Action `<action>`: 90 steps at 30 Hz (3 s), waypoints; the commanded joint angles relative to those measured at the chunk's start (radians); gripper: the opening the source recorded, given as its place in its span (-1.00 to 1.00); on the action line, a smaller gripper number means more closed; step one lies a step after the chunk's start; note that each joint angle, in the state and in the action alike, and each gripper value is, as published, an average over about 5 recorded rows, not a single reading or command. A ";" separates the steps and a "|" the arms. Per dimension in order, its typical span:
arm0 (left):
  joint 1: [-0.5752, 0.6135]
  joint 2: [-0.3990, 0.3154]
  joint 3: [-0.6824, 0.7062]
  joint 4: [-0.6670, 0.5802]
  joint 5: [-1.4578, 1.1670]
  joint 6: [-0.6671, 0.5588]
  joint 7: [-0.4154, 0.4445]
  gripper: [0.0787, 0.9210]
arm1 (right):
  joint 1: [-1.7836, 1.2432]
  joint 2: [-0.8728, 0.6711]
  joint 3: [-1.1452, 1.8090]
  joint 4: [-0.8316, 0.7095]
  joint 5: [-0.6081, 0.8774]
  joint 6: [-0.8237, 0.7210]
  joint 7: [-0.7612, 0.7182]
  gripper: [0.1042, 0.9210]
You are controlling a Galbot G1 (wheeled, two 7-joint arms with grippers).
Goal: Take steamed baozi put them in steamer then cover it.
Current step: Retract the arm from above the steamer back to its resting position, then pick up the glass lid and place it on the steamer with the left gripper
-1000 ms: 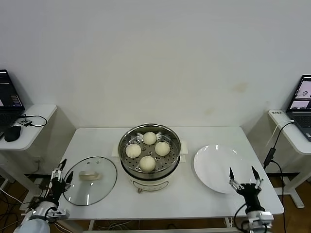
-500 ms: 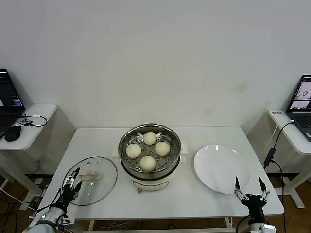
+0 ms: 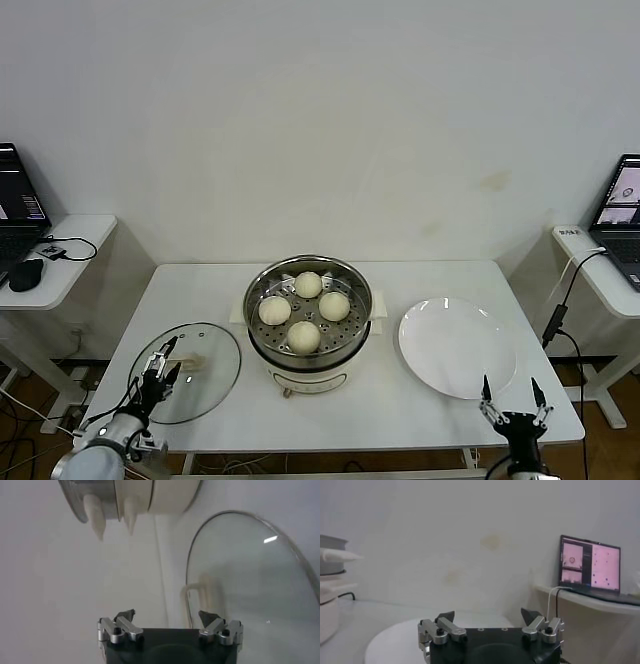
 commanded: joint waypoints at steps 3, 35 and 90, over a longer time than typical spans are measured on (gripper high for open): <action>-0.094 0.000 0.033 0.081 -0.005 0.000 0.005 0.77 | -0.009 0.016 0.004 0.001 -0.019 0.003 -0.003 0.76; -0.153 -0.066 0.027 0.187 -0.074 0.000 -0.037 0.71 | -0.020 0.020 -0.030 -0.032 -0.065 0.026 -0.007 0.76; -0.120 0.125 0.160 -0.494 -0.318 0.427 0.187 -0.86 | -0.035 0.014 -0.087 -0.028 -0.122 0.043 0.004 0.76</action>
